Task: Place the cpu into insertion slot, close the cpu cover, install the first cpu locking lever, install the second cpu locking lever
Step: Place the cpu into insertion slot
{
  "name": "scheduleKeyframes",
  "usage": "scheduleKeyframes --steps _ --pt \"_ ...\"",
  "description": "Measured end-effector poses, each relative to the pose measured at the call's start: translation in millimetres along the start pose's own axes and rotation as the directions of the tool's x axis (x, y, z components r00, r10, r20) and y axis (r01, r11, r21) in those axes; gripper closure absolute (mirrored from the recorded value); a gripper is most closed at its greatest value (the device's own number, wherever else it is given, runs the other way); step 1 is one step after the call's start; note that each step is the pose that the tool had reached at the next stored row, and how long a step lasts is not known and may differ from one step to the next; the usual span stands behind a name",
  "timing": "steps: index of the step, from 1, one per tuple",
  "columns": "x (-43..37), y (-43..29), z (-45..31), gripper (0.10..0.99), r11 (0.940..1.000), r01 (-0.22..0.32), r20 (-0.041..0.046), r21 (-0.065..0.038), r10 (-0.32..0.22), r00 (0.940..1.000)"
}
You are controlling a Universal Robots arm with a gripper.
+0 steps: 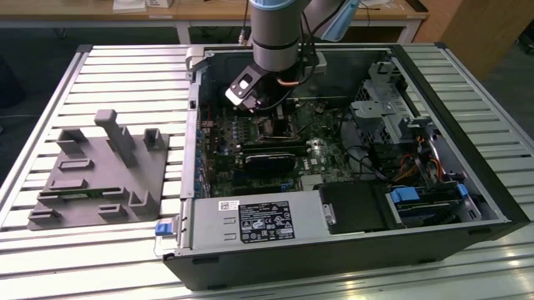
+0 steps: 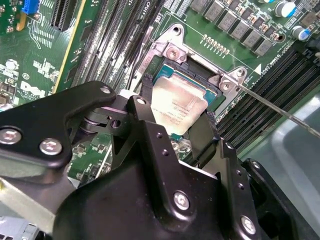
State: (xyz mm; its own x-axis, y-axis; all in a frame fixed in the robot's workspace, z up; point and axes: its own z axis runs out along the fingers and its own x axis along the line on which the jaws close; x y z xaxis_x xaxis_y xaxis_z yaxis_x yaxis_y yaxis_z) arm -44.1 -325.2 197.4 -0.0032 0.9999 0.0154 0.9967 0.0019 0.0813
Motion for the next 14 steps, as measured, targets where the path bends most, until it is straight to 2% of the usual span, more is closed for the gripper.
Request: scheduleKeyframes --steps 5,14 --pt "0.0 -0.2 1.4 0.549 1.0 0.001 -0.0077 0.0 -0.001 1.0" --pt "0.7 0.1 2.6 0.549 1.0 0.001 -0.0089 0.0 -0.001 1.0"
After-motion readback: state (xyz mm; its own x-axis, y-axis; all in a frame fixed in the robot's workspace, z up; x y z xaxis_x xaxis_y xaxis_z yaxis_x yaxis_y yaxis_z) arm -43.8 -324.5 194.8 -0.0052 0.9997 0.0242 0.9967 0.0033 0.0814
